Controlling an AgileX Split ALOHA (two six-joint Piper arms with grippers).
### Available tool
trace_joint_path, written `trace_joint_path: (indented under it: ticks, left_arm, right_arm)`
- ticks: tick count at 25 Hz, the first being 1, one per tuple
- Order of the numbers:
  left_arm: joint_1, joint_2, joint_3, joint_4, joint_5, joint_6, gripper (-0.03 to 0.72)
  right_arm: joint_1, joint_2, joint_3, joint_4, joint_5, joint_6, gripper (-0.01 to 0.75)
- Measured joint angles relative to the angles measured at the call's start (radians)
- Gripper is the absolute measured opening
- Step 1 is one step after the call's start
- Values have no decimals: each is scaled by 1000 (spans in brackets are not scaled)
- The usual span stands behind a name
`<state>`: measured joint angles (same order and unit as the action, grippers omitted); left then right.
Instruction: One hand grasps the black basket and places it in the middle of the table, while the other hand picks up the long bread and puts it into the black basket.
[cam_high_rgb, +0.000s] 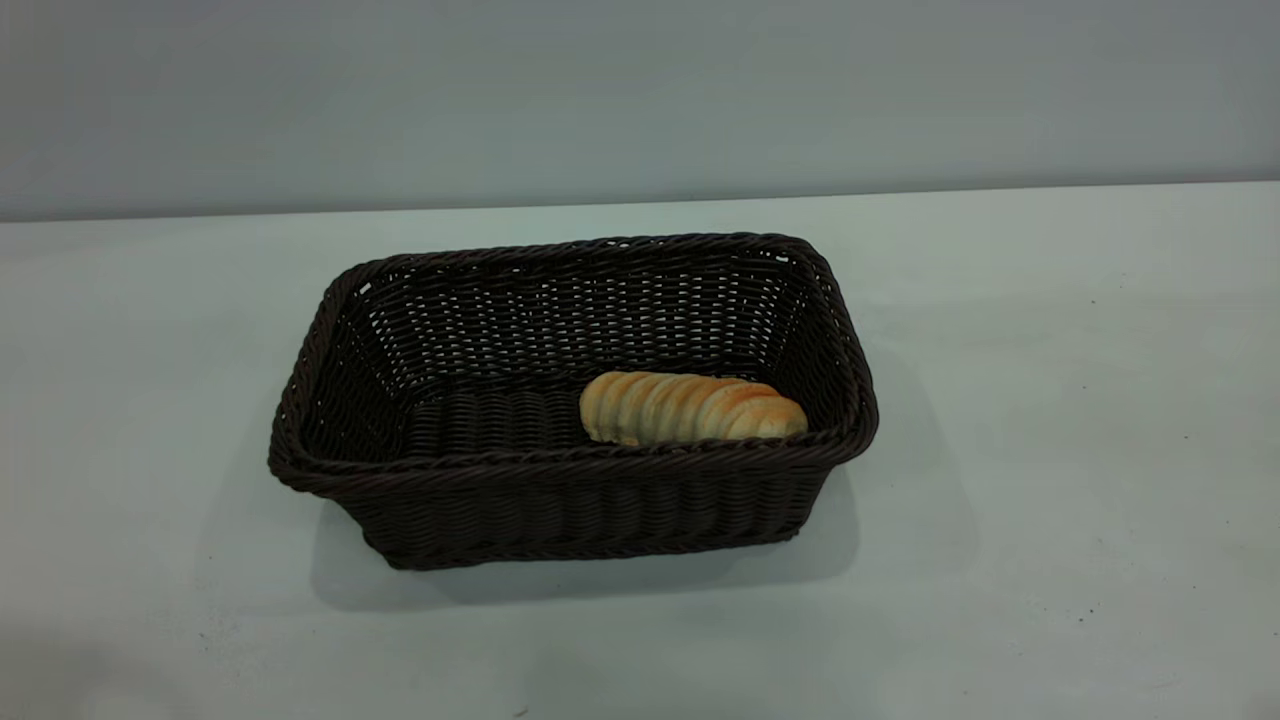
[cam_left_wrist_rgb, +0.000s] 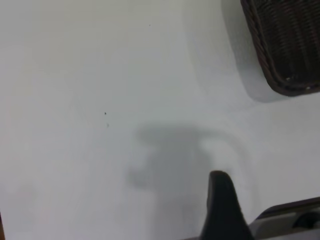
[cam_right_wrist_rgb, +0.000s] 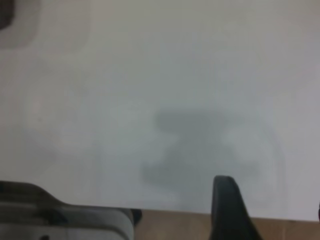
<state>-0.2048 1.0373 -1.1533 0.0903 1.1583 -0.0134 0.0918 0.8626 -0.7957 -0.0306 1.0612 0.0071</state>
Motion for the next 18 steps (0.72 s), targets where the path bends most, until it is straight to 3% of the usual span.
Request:
trace_joint_path:
  ticks: [8, 18]
  left_arm:
    - [0, -360, 230, 0, -18, -68, 544]
    - [0, -723, 451, 0, -38, -82, 544]
  right_arm:
    - [0, -351, 70, 31, 43, -70, 404]
    - [0, -659, 261, 52, 61, -72, 404]
